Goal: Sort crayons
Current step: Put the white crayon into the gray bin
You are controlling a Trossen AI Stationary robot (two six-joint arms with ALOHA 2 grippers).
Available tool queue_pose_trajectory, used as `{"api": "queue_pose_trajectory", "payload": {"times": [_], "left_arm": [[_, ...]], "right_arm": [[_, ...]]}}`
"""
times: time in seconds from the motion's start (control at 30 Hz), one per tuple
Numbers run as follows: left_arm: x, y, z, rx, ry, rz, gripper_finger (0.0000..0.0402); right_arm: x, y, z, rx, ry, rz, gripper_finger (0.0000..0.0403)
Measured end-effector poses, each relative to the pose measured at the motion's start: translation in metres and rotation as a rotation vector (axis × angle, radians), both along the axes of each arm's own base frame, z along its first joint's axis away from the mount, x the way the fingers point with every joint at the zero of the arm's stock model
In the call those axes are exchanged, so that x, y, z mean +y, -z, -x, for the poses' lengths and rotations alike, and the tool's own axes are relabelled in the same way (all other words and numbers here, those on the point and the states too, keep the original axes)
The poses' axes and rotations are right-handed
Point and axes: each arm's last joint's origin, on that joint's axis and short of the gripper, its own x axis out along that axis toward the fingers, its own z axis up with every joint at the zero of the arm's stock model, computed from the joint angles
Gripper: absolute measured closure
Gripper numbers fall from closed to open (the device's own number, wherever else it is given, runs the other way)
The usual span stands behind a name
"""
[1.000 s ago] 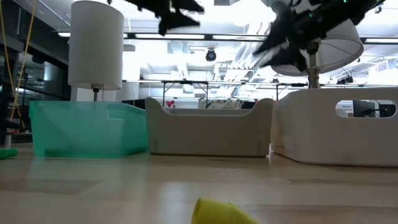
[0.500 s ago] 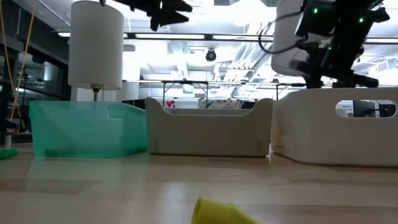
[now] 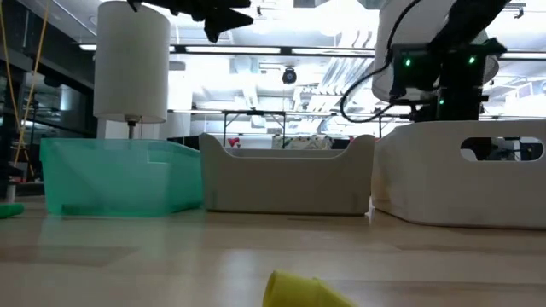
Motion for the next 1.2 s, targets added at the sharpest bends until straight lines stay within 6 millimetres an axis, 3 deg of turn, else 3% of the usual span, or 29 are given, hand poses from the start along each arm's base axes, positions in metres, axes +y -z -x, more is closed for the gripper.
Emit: {"api": "queue_pose_trajectory", "payload": {"times": [0.1, 0.27, 0.67, 0.97, 1.07, 1.2], "left_arm": [[0.001, 0.002, 0.001, 0.024, -0.057, 0.027, 0.0204], [-0.003, 0.004, 0.004, 0.061, -0.073, 0.240, 0.0204], [-0.025, -0.013, -0.004, -0.071, -0.032, 0.474, 0.0204], [-0.035, -0.019, -0.008, -0.111, -0.005, 0.601, 0.0204], [-0.035, -0.023, -0.008, -0.149, 0.001, 0.624, 0.0204], [-0.028, -0.029, -0.007, -0.225, -0.027, 0.574, 0.0204]], "right_arm": [[-0.009, 0.008, -0.002, 0.071, -0.025, 0.058, 0.0210], [-0.022, 0.021, -0.001, 0.167, -0.188, -0.074, 0.0210], [-0.041, 0.022, 0.002, 0.168, -0.491, -0.184, 0.0210], [-0.049, 0.022, 0.004, 0.132, -0.530, -0.224, 0.0211], [-0.049, 0.022, 0.004, 0.125, -0.522, -0.228, 0.0226], [-0.048, 0.025, 0.004, 0.100, -0.472, -0.223, 0.0280]]}}
